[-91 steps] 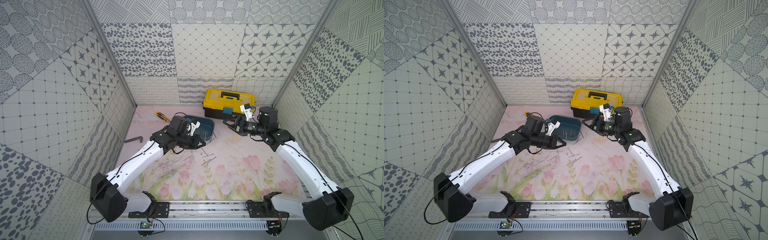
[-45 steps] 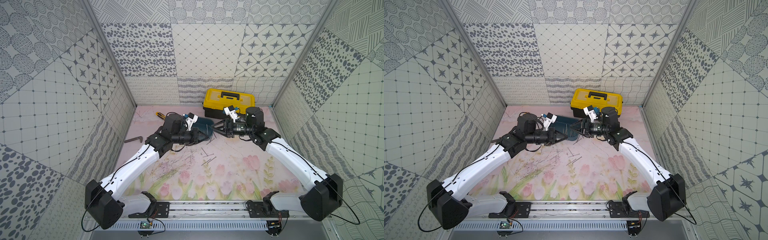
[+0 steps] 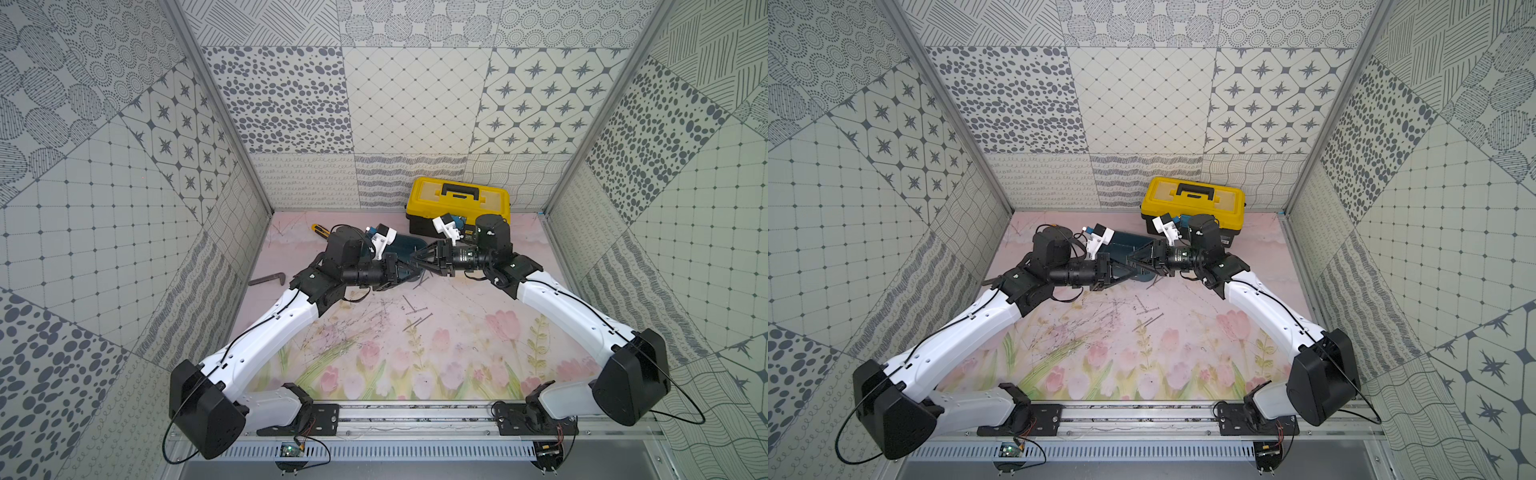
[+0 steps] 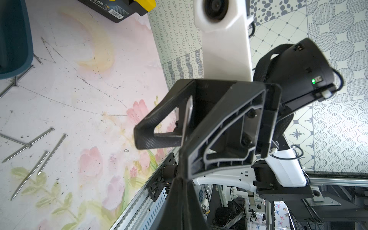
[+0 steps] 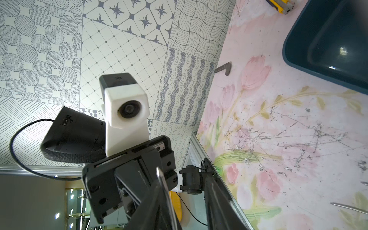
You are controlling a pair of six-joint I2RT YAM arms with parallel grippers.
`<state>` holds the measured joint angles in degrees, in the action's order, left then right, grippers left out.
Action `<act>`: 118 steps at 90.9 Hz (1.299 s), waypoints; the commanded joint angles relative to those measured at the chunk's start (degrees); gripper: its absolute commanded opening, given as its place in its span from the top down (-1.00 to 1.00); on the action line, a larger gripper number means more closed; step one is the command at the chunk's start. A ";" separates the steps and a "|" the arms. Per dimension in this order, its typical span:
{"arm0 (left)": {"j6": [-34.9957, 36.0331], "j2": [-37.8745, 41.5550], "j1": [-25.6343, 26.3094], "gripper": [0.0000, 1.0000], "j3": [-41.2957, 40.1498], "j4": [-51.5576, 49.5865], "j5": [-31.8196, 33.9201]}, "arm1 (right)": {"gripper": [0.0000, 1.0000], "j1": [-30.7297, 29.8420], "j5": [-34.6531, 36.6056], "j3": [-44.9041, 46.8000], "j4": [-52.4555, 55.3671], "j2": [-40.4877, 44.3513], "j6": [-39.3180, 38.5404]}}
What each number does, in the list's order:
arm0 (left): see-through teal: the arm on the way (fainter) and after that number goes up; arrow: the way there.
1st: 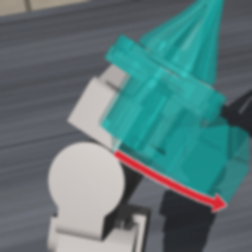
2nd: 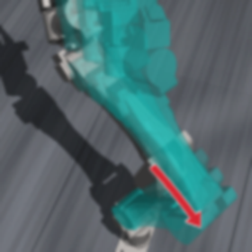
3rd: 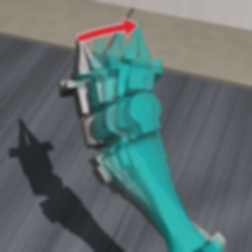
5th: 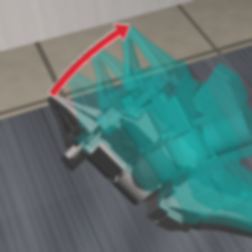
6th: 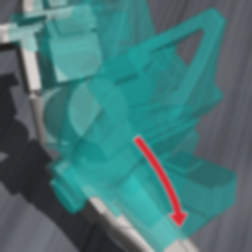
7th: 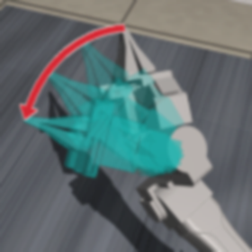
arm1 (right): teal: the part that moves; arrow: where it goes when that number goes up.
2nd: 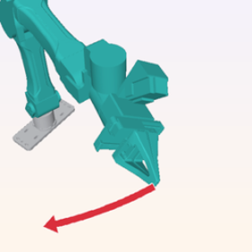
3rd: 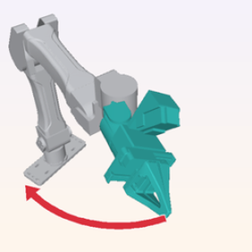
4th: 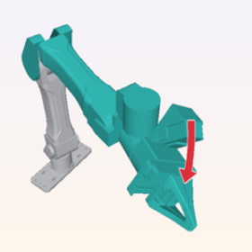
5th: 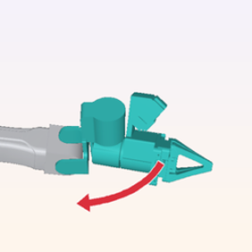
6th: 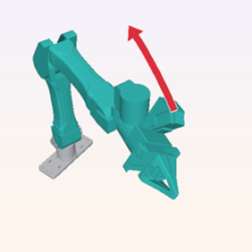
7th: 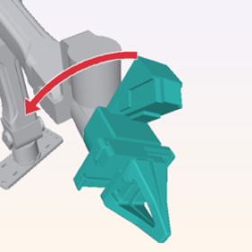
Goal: Put the nails on the desktop into the storage box
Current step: Pick up the nail from the center of the board, then place the nail in the storage box.
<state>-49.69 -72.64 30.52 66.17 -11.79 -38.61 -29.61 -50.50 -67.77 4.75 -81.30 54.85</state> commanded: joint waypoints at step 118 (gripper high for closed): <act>11.47 17.49 -15.82 -0.99 -3.85 -26.22 8.14 | 1.00 2.41 27.62 -38.02 23.54 -38.69 -15.10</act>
<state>-43.77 -58.00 16.25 63.55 -30.33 -33.56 -27.33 -28.93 -102.69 25.82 -117.01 42.87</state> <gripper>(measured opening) 0.995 0.080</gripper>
